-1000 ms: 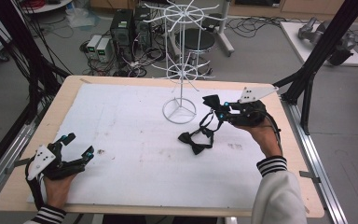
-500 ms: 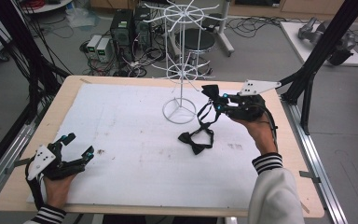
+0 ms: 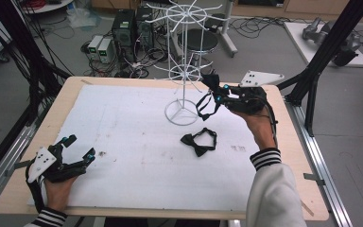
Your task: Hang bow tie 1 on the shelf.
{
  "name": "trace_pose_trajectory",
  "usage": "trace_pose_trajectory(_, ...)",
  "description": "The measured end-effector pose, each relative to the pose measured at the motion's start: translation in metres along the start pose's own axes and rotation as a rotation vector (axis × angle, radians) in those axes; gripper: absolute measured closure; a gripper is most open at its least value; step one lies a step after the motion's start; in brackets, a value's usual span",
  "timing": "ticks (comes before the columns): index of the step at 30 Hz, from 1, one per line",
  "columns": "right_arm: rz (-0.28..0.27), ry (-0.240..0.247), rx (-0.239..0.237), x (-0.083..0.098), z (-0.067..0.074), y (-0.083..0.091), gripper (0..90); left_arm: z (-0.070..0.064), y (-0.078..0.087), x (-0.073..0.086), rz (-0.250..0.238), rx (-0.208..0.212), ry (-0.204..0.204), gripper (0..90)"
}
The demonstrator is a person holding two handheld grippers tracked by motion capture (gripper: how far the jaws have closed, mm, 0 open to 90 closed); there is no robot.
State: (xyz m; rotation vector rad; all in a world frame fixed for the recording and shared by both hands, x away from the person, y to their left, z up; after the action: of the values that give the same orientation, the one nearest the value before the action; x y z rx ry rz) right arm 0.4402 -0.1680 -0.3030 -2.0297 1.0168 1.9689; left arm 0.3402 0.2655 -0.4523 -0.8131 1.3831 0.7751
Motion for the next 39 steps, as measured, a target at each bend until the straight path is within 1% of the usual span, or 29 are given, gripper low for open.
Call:
trace_pose_trajectory(2,0.001,0.002,0.007,-0.003,-0.001,-0.002,71.7,0.0,0.0,0.0,-0.002,-0.001,0.001,13.5)
trace_pose_trajectory(3,0.006,-0.01,0.025,-0.004,-0.002,-0.002,71.6,0.0,0.0,0.0,-0.002,0.0,0.001,13.5)
trace_pose_trajectory(4,0.009,-0.008,0.031,-0.005,-0.002,-0.003,71.7,0.0,0.0,0.0,-0.002,-0.001,0.001,13.5)
trace_pose_trajectory(5,0.007,-0.005,0.032,-0.006,-0.003,-0.005,71.6,0.0,0.0,0.0,-0.002,0.001,0.0,13.5)
trace_pose_trajectory(6,0.002,0.011,0.017,-0.008,-0.002,-0.006,71.6,0.0,0.0,0.0,-0.004,0.0,0.0,13.5)
trace_pose_trajectory(7,0.0,0.009,0.02,-0.009,-0.002,-0.007,71.7,0.0,0.0,0.0,-0.004,0.0,0.0,13.5)
trace_pose_trajectory(10,-0.012,0.025,0.028,-0.013,-0.005,-0.011,71.6,0.0,0.0,0.0,-0.004,0.0,0.001,13.5)
trace_pose_trajectory(12,-0.006,0.014,0.045,-0.014,-0.006,-0.013,71.6,0.0,0.0,0.0,-0.004,-0.001,0.003,13.5)
trace_pose_trajectory(15,0.001,0.022,0.057,-0.015,-0.008,-0.017,71.6,0.0,0.0,0.0,-0.005,-0.001,0.004,13.5)
trace_pose_trajectory(16,0.009,0.006,0.072,-0.014,-0.009,-0.017,71.6,0.0,0.0,0.0,-0.004,-0.001,0.003,13.5)
trace_pose_trajectory(17,0.003,0.016,0.06,-0.016,-0.009,-0.018,71.6,0.0,0.0,0.0,-0.005,0.001,0.002,13.5)
trace_pose_trajectory(18,-0.001,0.019,0.06,-0.017,-0.009,-0.019,71.6,0.0,0.0,0.0,-0.004,-0.001,0.003,13.5)
trace_pose_trajectory(21,0.009,0.024,0.071,-0.019,-0.009,-0.021,71.6,0.0,0.0,0.0,-0.004,0.0,0.002,13.5)
trace_pose_trajectory(22,0.003,0.025,0.072,-0.019,-0.009,-0.022,71.6,0.0,0.0,0.0,-0.004,0.0,0.002,13.5)
trace_pose_trajectory(26,0.028,0.029,0.093,-0.016,-0.012,-0.024,71.6,0.0,0.0,0.0,-0.004,0.0,0.001,13.5)
trace_pose_trajectory(27,0.034,0.016,0.095,-0.015,-0.012,-0.024,71.6,0.0,0.0,0.0,-0.004,0.0,0.002,13.5)
trace_pose_trajectory(29,0.028,0.009,0.098,-0.016,-0.012,-0.025,71.6,0.0,0.0,0.0,-0.003,0.0,0.001,13.5)
trace_pose_trajectory(31,0.014,-0.007,0.089,-0.017,-0.011,-0.025,71.6,0.0,0.0,0.0,-0.003,0.0,0.001,13.5)
trace_pose_trajectory(33,0.012,0.001,0.09,-0.018,-0.011,-0.026,71.6,0.0,0.0,0.0,-0.003,0.0,0.001,13.5)
trace_pose_trajectory(35,0.007,-0.003,0.085,-0.019,-0.009,-0.026,71.6,0.0,0.0,0.0,-0.004,0.0,0.001,13.5)
trace_pose_trajectory(37,-0.008,0.008,0.079,-0.021,-0.008,-0.026,71.6,0.0,0.0,0.0,-0.005,0.0,0.001,13.5)
trace_pose_trajectory(38,-0.004,0.009,0.081,-0.021,-0.008,-0.026,71.6,0.0,0.0,0.0,-0.004,0.0,0.0,13.5)
trace_pose_trajectory(39,0.002,-0.002,0.089,-0.02,-0.009,-0.026,71.6,0.0,0.0,0.0,-0.005,0.0,0.002,13.5)
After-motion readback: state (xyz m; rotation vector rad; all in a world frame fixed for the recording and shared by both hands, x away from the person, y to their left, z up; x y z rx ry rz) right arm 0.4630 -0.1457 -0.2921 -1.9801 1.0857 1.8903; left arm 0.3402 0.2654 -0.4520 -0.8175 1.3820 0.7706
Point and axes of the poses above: each handheld gripper's, and its own axes: y roughly backward along the jaws, x roughly out of its underside, z roughly to its left, the point moved 9 cm from there along -y, roughly forward along the jaws
